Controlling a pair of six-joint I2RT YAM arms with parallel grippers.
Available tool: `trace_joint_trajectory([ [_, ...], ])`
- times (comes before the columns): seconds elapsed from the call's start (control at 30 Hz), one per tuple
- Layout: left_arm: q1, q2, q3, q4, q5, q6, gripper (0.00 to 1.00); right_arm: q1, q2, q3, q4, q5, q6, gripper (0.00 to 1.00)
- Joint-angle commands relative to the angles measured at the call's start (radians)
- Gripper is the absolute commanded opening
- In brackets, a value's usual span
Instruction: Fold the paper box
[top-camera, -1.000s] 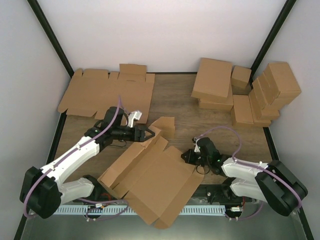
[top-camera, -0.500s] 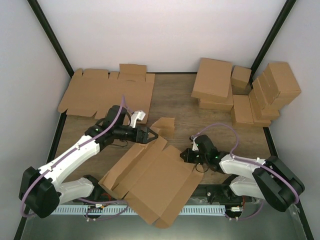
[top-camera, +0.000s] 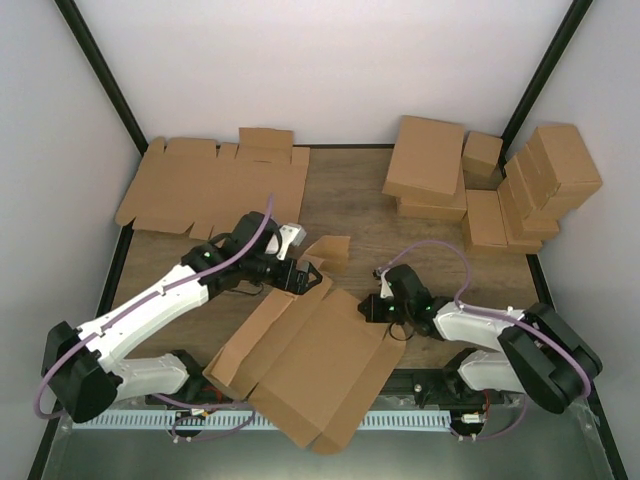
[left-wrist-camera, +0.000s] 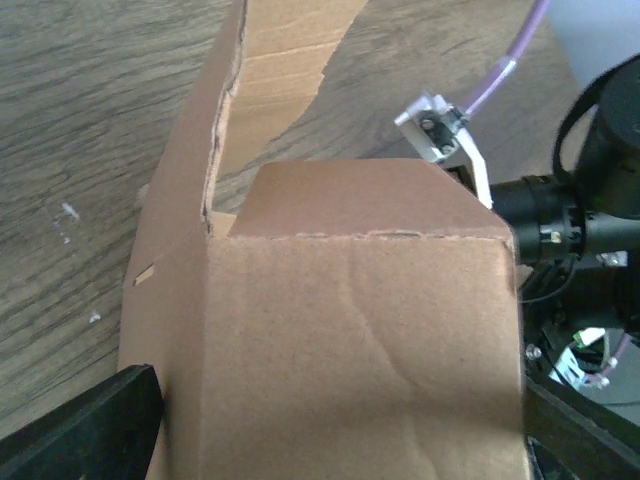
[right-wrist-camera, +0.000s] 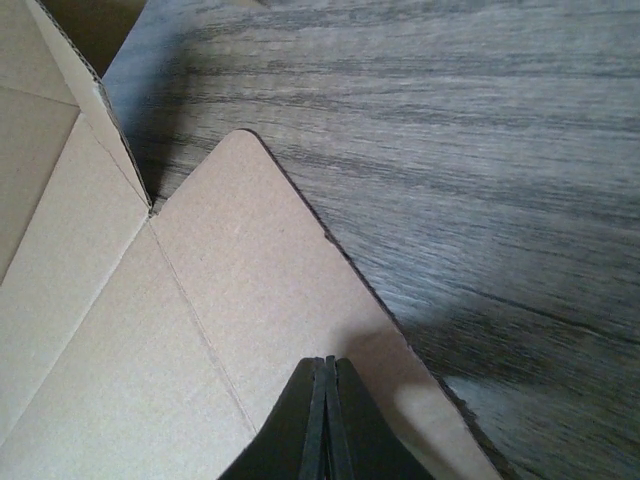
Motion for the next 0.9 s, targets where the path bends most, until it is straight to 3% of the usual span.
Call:
trace_joint_trajectory([
  [0.0,-0.014,0.024,0.024,-0.048,-0.086,0.028,0.89,-0.005,0.023,0.031,-0.027,0.013,-0.042,0.01],
  [0.13,-0.022,0.035,0.035,-0.052,-0.105,0.025,0.87,-0.005,-0.021,0.053,-0.042,0.021,-0.097,0.01],
  [0.3,-0.028,0.055,0.054,-0.082,-0.165,0.026,0.84,-0.005,-0.115,0.071,0.020,0.025,-0.193,0.17],
  [0.5,-0.029,0.055,0.064,-0.086,-0.199,0.007,0.83,-0.005,-0.091,0.111,0.137,0.053,-0.267,0.33],
  [0.6,-0.028,0.056,0.075,-0.092,-0.211,-0.009,0.82,-0.005,-0.048,0.133,0.189,0.077,-0.270,0.44],
  [0.7,-0.027,0.058,0.076,-0.089,-0.210,-0.013,0.80,-0.004,-0.013,0.137,0.278,0.100,-0.320,0.63],
  [0.87,-0.025,0.066,0.069,-0.087,-0.225,-0.006,0.79,-0.005,0.090,0.169,0.395,0.121,-0.518,0.61],
])
